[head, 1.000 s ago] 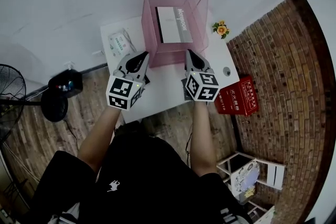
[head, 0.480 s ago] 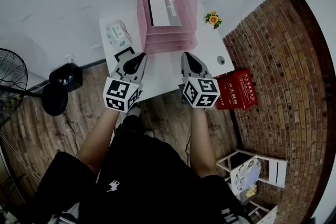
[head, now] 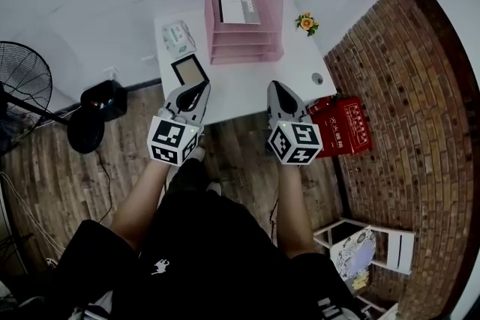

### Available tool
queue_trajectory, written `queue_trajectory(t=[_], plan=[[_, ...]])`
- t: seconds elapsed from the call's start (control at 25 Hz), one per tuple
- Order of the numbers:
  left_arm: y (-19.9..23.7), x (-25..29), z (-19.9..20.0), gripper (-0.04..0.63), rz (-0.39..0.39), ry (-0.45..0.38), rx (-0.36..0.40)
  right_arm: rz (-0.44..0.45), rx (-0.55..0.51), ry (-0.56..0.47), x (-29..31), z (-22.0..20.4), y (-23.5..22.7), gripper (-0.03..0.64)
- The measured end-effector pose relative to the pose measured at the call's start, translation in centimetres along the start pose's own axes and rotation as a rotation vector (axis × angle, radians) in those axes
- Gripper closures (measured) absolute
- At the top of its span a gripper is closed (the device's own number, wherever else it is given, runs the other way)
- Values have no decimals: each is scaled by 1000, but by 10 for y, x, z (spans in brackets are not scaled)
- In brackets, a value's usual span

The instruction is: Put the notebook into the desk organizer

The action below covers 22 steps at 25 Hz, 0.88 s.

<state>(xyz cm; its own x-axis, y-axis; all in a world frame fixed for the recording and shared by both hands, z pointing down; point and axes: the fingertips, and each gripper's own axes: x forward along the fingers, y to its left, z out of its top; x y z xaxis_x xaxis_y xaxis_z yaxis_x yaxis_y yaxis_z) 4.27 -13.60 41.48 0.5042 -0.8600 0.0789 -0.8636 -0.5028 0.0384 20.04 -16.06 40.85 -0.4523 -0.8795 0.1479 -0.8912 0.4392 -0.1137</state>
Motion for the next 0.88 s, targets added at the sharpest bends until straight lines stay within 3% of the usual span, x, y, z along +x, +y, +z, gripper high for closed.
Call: queue_trajectory(t=[0.48, 0.88], plan=[[-11, -36, 22, 594, 14, -48, 48, -55, 2, -96, -56, 19, 9, 615], [26, -55, 39, 594, -48, -77, 62, -142, -14, -156, -72, 42, 46, 615]])
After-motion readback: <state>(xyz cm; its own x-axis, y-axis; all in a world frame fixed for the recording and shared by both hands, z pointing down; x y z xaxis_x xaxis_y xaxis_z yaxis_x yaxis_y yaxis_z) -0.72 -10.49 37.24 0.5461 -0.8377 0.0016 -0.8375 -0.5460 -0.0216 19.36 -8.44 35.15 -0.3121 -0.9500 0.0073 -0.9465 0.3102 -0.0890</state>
